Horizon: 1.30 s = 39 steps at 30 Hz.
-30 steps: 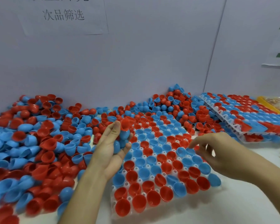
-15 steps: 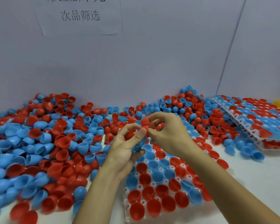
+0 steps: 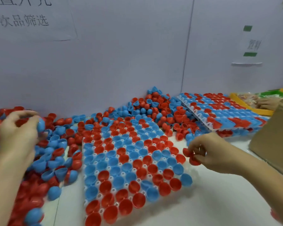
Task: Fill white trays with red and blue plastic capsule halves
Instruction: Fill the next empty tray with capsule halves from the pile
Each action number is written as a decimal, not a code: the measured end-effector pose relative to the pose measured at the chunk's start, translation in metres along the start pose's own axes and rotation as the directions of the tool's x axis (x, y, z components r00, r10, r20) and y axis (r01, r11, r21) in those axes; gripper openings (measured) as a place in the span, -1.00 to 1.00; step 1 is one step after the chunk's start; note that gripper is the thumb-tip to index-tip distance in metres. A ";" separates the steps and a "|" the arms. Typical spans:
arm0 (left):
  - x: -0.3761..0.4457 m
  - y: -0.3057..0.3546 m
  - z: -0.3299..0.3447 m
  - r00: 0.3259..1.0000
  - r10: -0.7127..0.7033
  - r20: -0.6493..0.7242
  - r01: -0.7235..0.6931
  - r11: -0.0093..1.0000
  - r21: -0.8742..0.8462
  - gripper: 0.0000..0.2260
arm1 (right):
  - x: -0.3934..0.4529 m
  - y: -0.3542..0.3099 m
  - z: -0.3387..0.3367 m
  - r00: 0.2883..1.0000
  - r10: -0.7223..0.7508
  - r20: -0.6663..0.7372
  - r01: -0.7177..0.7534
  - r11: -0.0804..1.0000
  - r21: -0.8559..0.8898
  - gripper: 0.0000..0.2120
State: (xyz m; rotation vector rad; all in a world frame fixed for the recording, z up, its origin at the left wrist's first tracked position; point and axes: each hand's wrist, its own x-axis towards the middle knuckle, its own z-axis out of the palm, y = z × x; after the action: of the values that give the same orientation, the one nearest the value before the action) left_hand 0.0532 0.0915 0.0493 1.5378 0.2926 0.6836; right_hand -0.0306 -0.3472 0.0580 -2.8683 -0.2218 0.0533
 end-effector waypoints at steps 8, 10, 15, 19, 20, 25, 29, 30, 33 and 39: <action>0.127 -0.034 -0.010 0.944 0.240 0.225 -0.326 0.589 0.739 -0.89 | 0.004 0.000 0.028 0.991 0.011 0.134 0.001 0.996 -0.085 -0.83; 0.137 -0.046 -0.017 0.950 0.065 0.305 -0.303 0.420 0.855 -0.68 | 0.004 0.000 0.029 0.989 0.003 0.146 0.020 0.987 -0.160 -0.88; 0.118 -0.049 -0.029 0.959 -0.152 0.239 -0.201 0.231 0.952 -0.46 | -0.006 -0.001 0.030 0.981 0.013 0.191 0.026 0.980 -0.199 -0.91; 0.071 -0.028 -0.027 0.974 -0.081 0.211 -0.189 0.212 0.959 -0.55 | -0.013 0.001 0.020 0.974 0.035 0.226 -0.015 0.996 -0.086 -0.74; 0.051 -0.019 -0.024 0.979 -0.029 0.204 -0.192 0.231 0.954 -0.61 | -0.014 0.004 0.018 0.975 0.041 0.218 -0.031 0.998 -0.048 -0.69; -0.059 0.015 -0.017 0.932 -0.038 0.361 -0.306 0.451 0.838 -0.75 | -0.012 0.023 0.023 0.984 0.173 0.042 -0.178 0.974 0.142 -0.72; -0.116 0.009 -0.012 0.906 -0.255 0.339 -0.162 0.530 0.833 -0.62 | -0.004 0.023 0.044 0.959 0.282 0.028 -0.275 0.904 0.328 -0.79; -0.123 0.007 -0.008 0.896 -0.311 0.316 -0.115 0.525 0.843 -0.61 | -0.002 0.021 0.049 0.949 0.314 0.029 -0.304 0.884 0.354 -0.74; -0.135 -0.003 0.002 0.833 -0.494 0.250 0.108 0.588 0.802 -0.58 | 0.007 0.013 0.059 0.905 0.414 0.099 -0.414 0.799 0.437 -0.62; -0.147 -0.013 0.008 0.681 -0.715 0.160 0.633 0.684 0.362 -0.55 | 0.012 -0.005 0.066 0.830 0.528 0.178 -0.500 0.565 0.657 -0.57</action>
State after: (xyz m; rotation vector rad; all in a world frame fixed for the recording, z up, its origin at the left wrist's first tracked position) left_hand -0.0545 0.0025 0.0019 1.6092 0.7238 -0.2015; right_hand -0.0232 -0.3236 -0.0040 -2.0758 0.5604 0.1543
